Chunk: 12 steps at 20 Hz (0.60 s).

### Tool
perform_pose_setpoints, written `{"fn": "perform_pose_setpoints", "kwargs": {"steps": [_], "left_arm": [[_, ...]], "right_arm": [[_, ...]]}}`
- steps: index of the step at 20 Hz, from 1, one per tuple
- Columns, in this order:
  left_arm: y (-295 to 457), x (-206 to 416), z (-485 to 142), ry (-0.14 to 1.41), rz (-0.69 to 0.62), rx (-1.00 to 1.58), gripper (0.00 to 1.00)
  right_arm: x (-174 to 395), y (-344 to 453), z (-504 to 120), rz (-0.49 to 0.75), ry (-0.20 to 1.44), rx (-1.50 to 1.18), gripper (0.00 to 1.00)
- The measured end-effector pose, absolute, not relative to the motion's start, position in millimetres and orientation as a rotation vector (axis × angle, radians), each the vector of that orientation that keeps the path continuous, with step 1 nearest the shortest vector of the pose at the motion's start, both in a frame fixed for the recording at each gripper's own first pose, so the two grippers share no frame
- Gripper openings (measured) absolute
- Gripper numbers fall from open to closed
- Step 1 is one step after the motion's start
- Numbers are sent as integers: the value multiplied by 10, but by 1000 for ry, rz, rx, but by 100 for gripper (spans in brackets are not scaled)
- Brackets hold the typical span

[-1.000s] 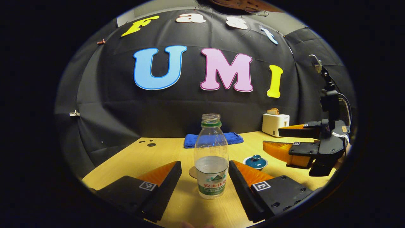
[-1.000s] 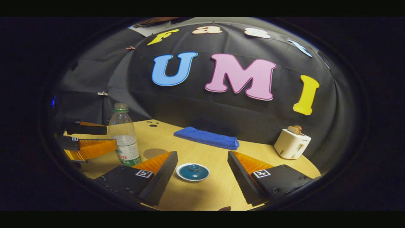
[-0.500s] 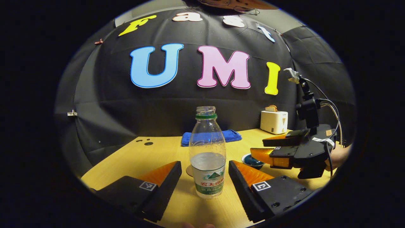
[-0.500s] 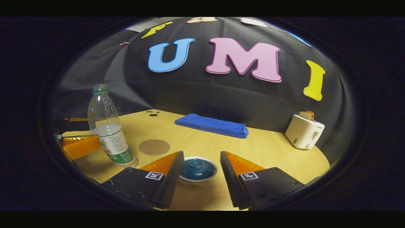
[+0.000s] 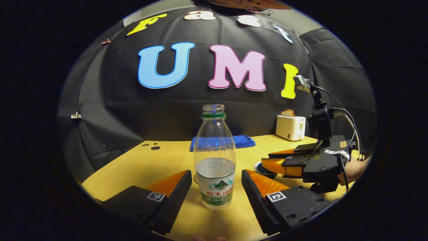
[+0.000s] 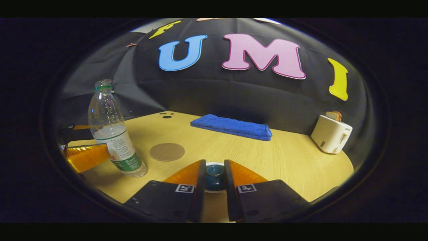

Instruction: Open the teacup lid with one hand, grasp the water bottle and pour water into the teacup with the other hand; after pouring, place the water bottle on the coaster and then close the teacup lid.

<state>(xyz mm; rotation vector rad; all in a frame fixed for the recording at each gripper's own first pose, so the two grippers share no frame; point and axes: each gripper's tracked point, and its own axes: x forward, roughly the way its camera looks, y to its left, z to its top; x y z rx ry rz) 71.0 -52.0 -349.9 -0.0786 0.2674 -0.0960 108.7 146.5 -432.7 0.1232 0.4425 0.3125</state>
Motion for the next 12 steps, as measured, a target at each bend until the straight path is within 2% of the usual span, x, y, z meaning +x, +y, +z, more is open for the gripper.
{"fn": "perform_pose_setpoints", "kwargs": {"steps": [2,3,7,8,9,12], "left_arm": [[-520,741,-3523,270,-85,-80,94],[-524,762,-3527,271,-77,-78,94],[-554,801,-3557,281,-64,-81,94],[-564,808,-3565,286,-63,-80,94],[-574,821,-3567,289,-59,-78,94],[-576,837,-3630,299,-42,-75,94]], "right_arm": [[1090,1473,-4320,328,437,125,28],[1095,1482,-4300,333,429,127,23],[1076,1462,-4209,355,402,144,23],[1075,1449,-4193,357,399,142,28],[1086,1429,-4167,354,393,143,23],[1096,1306,-4030,339,366,156,23]]}}
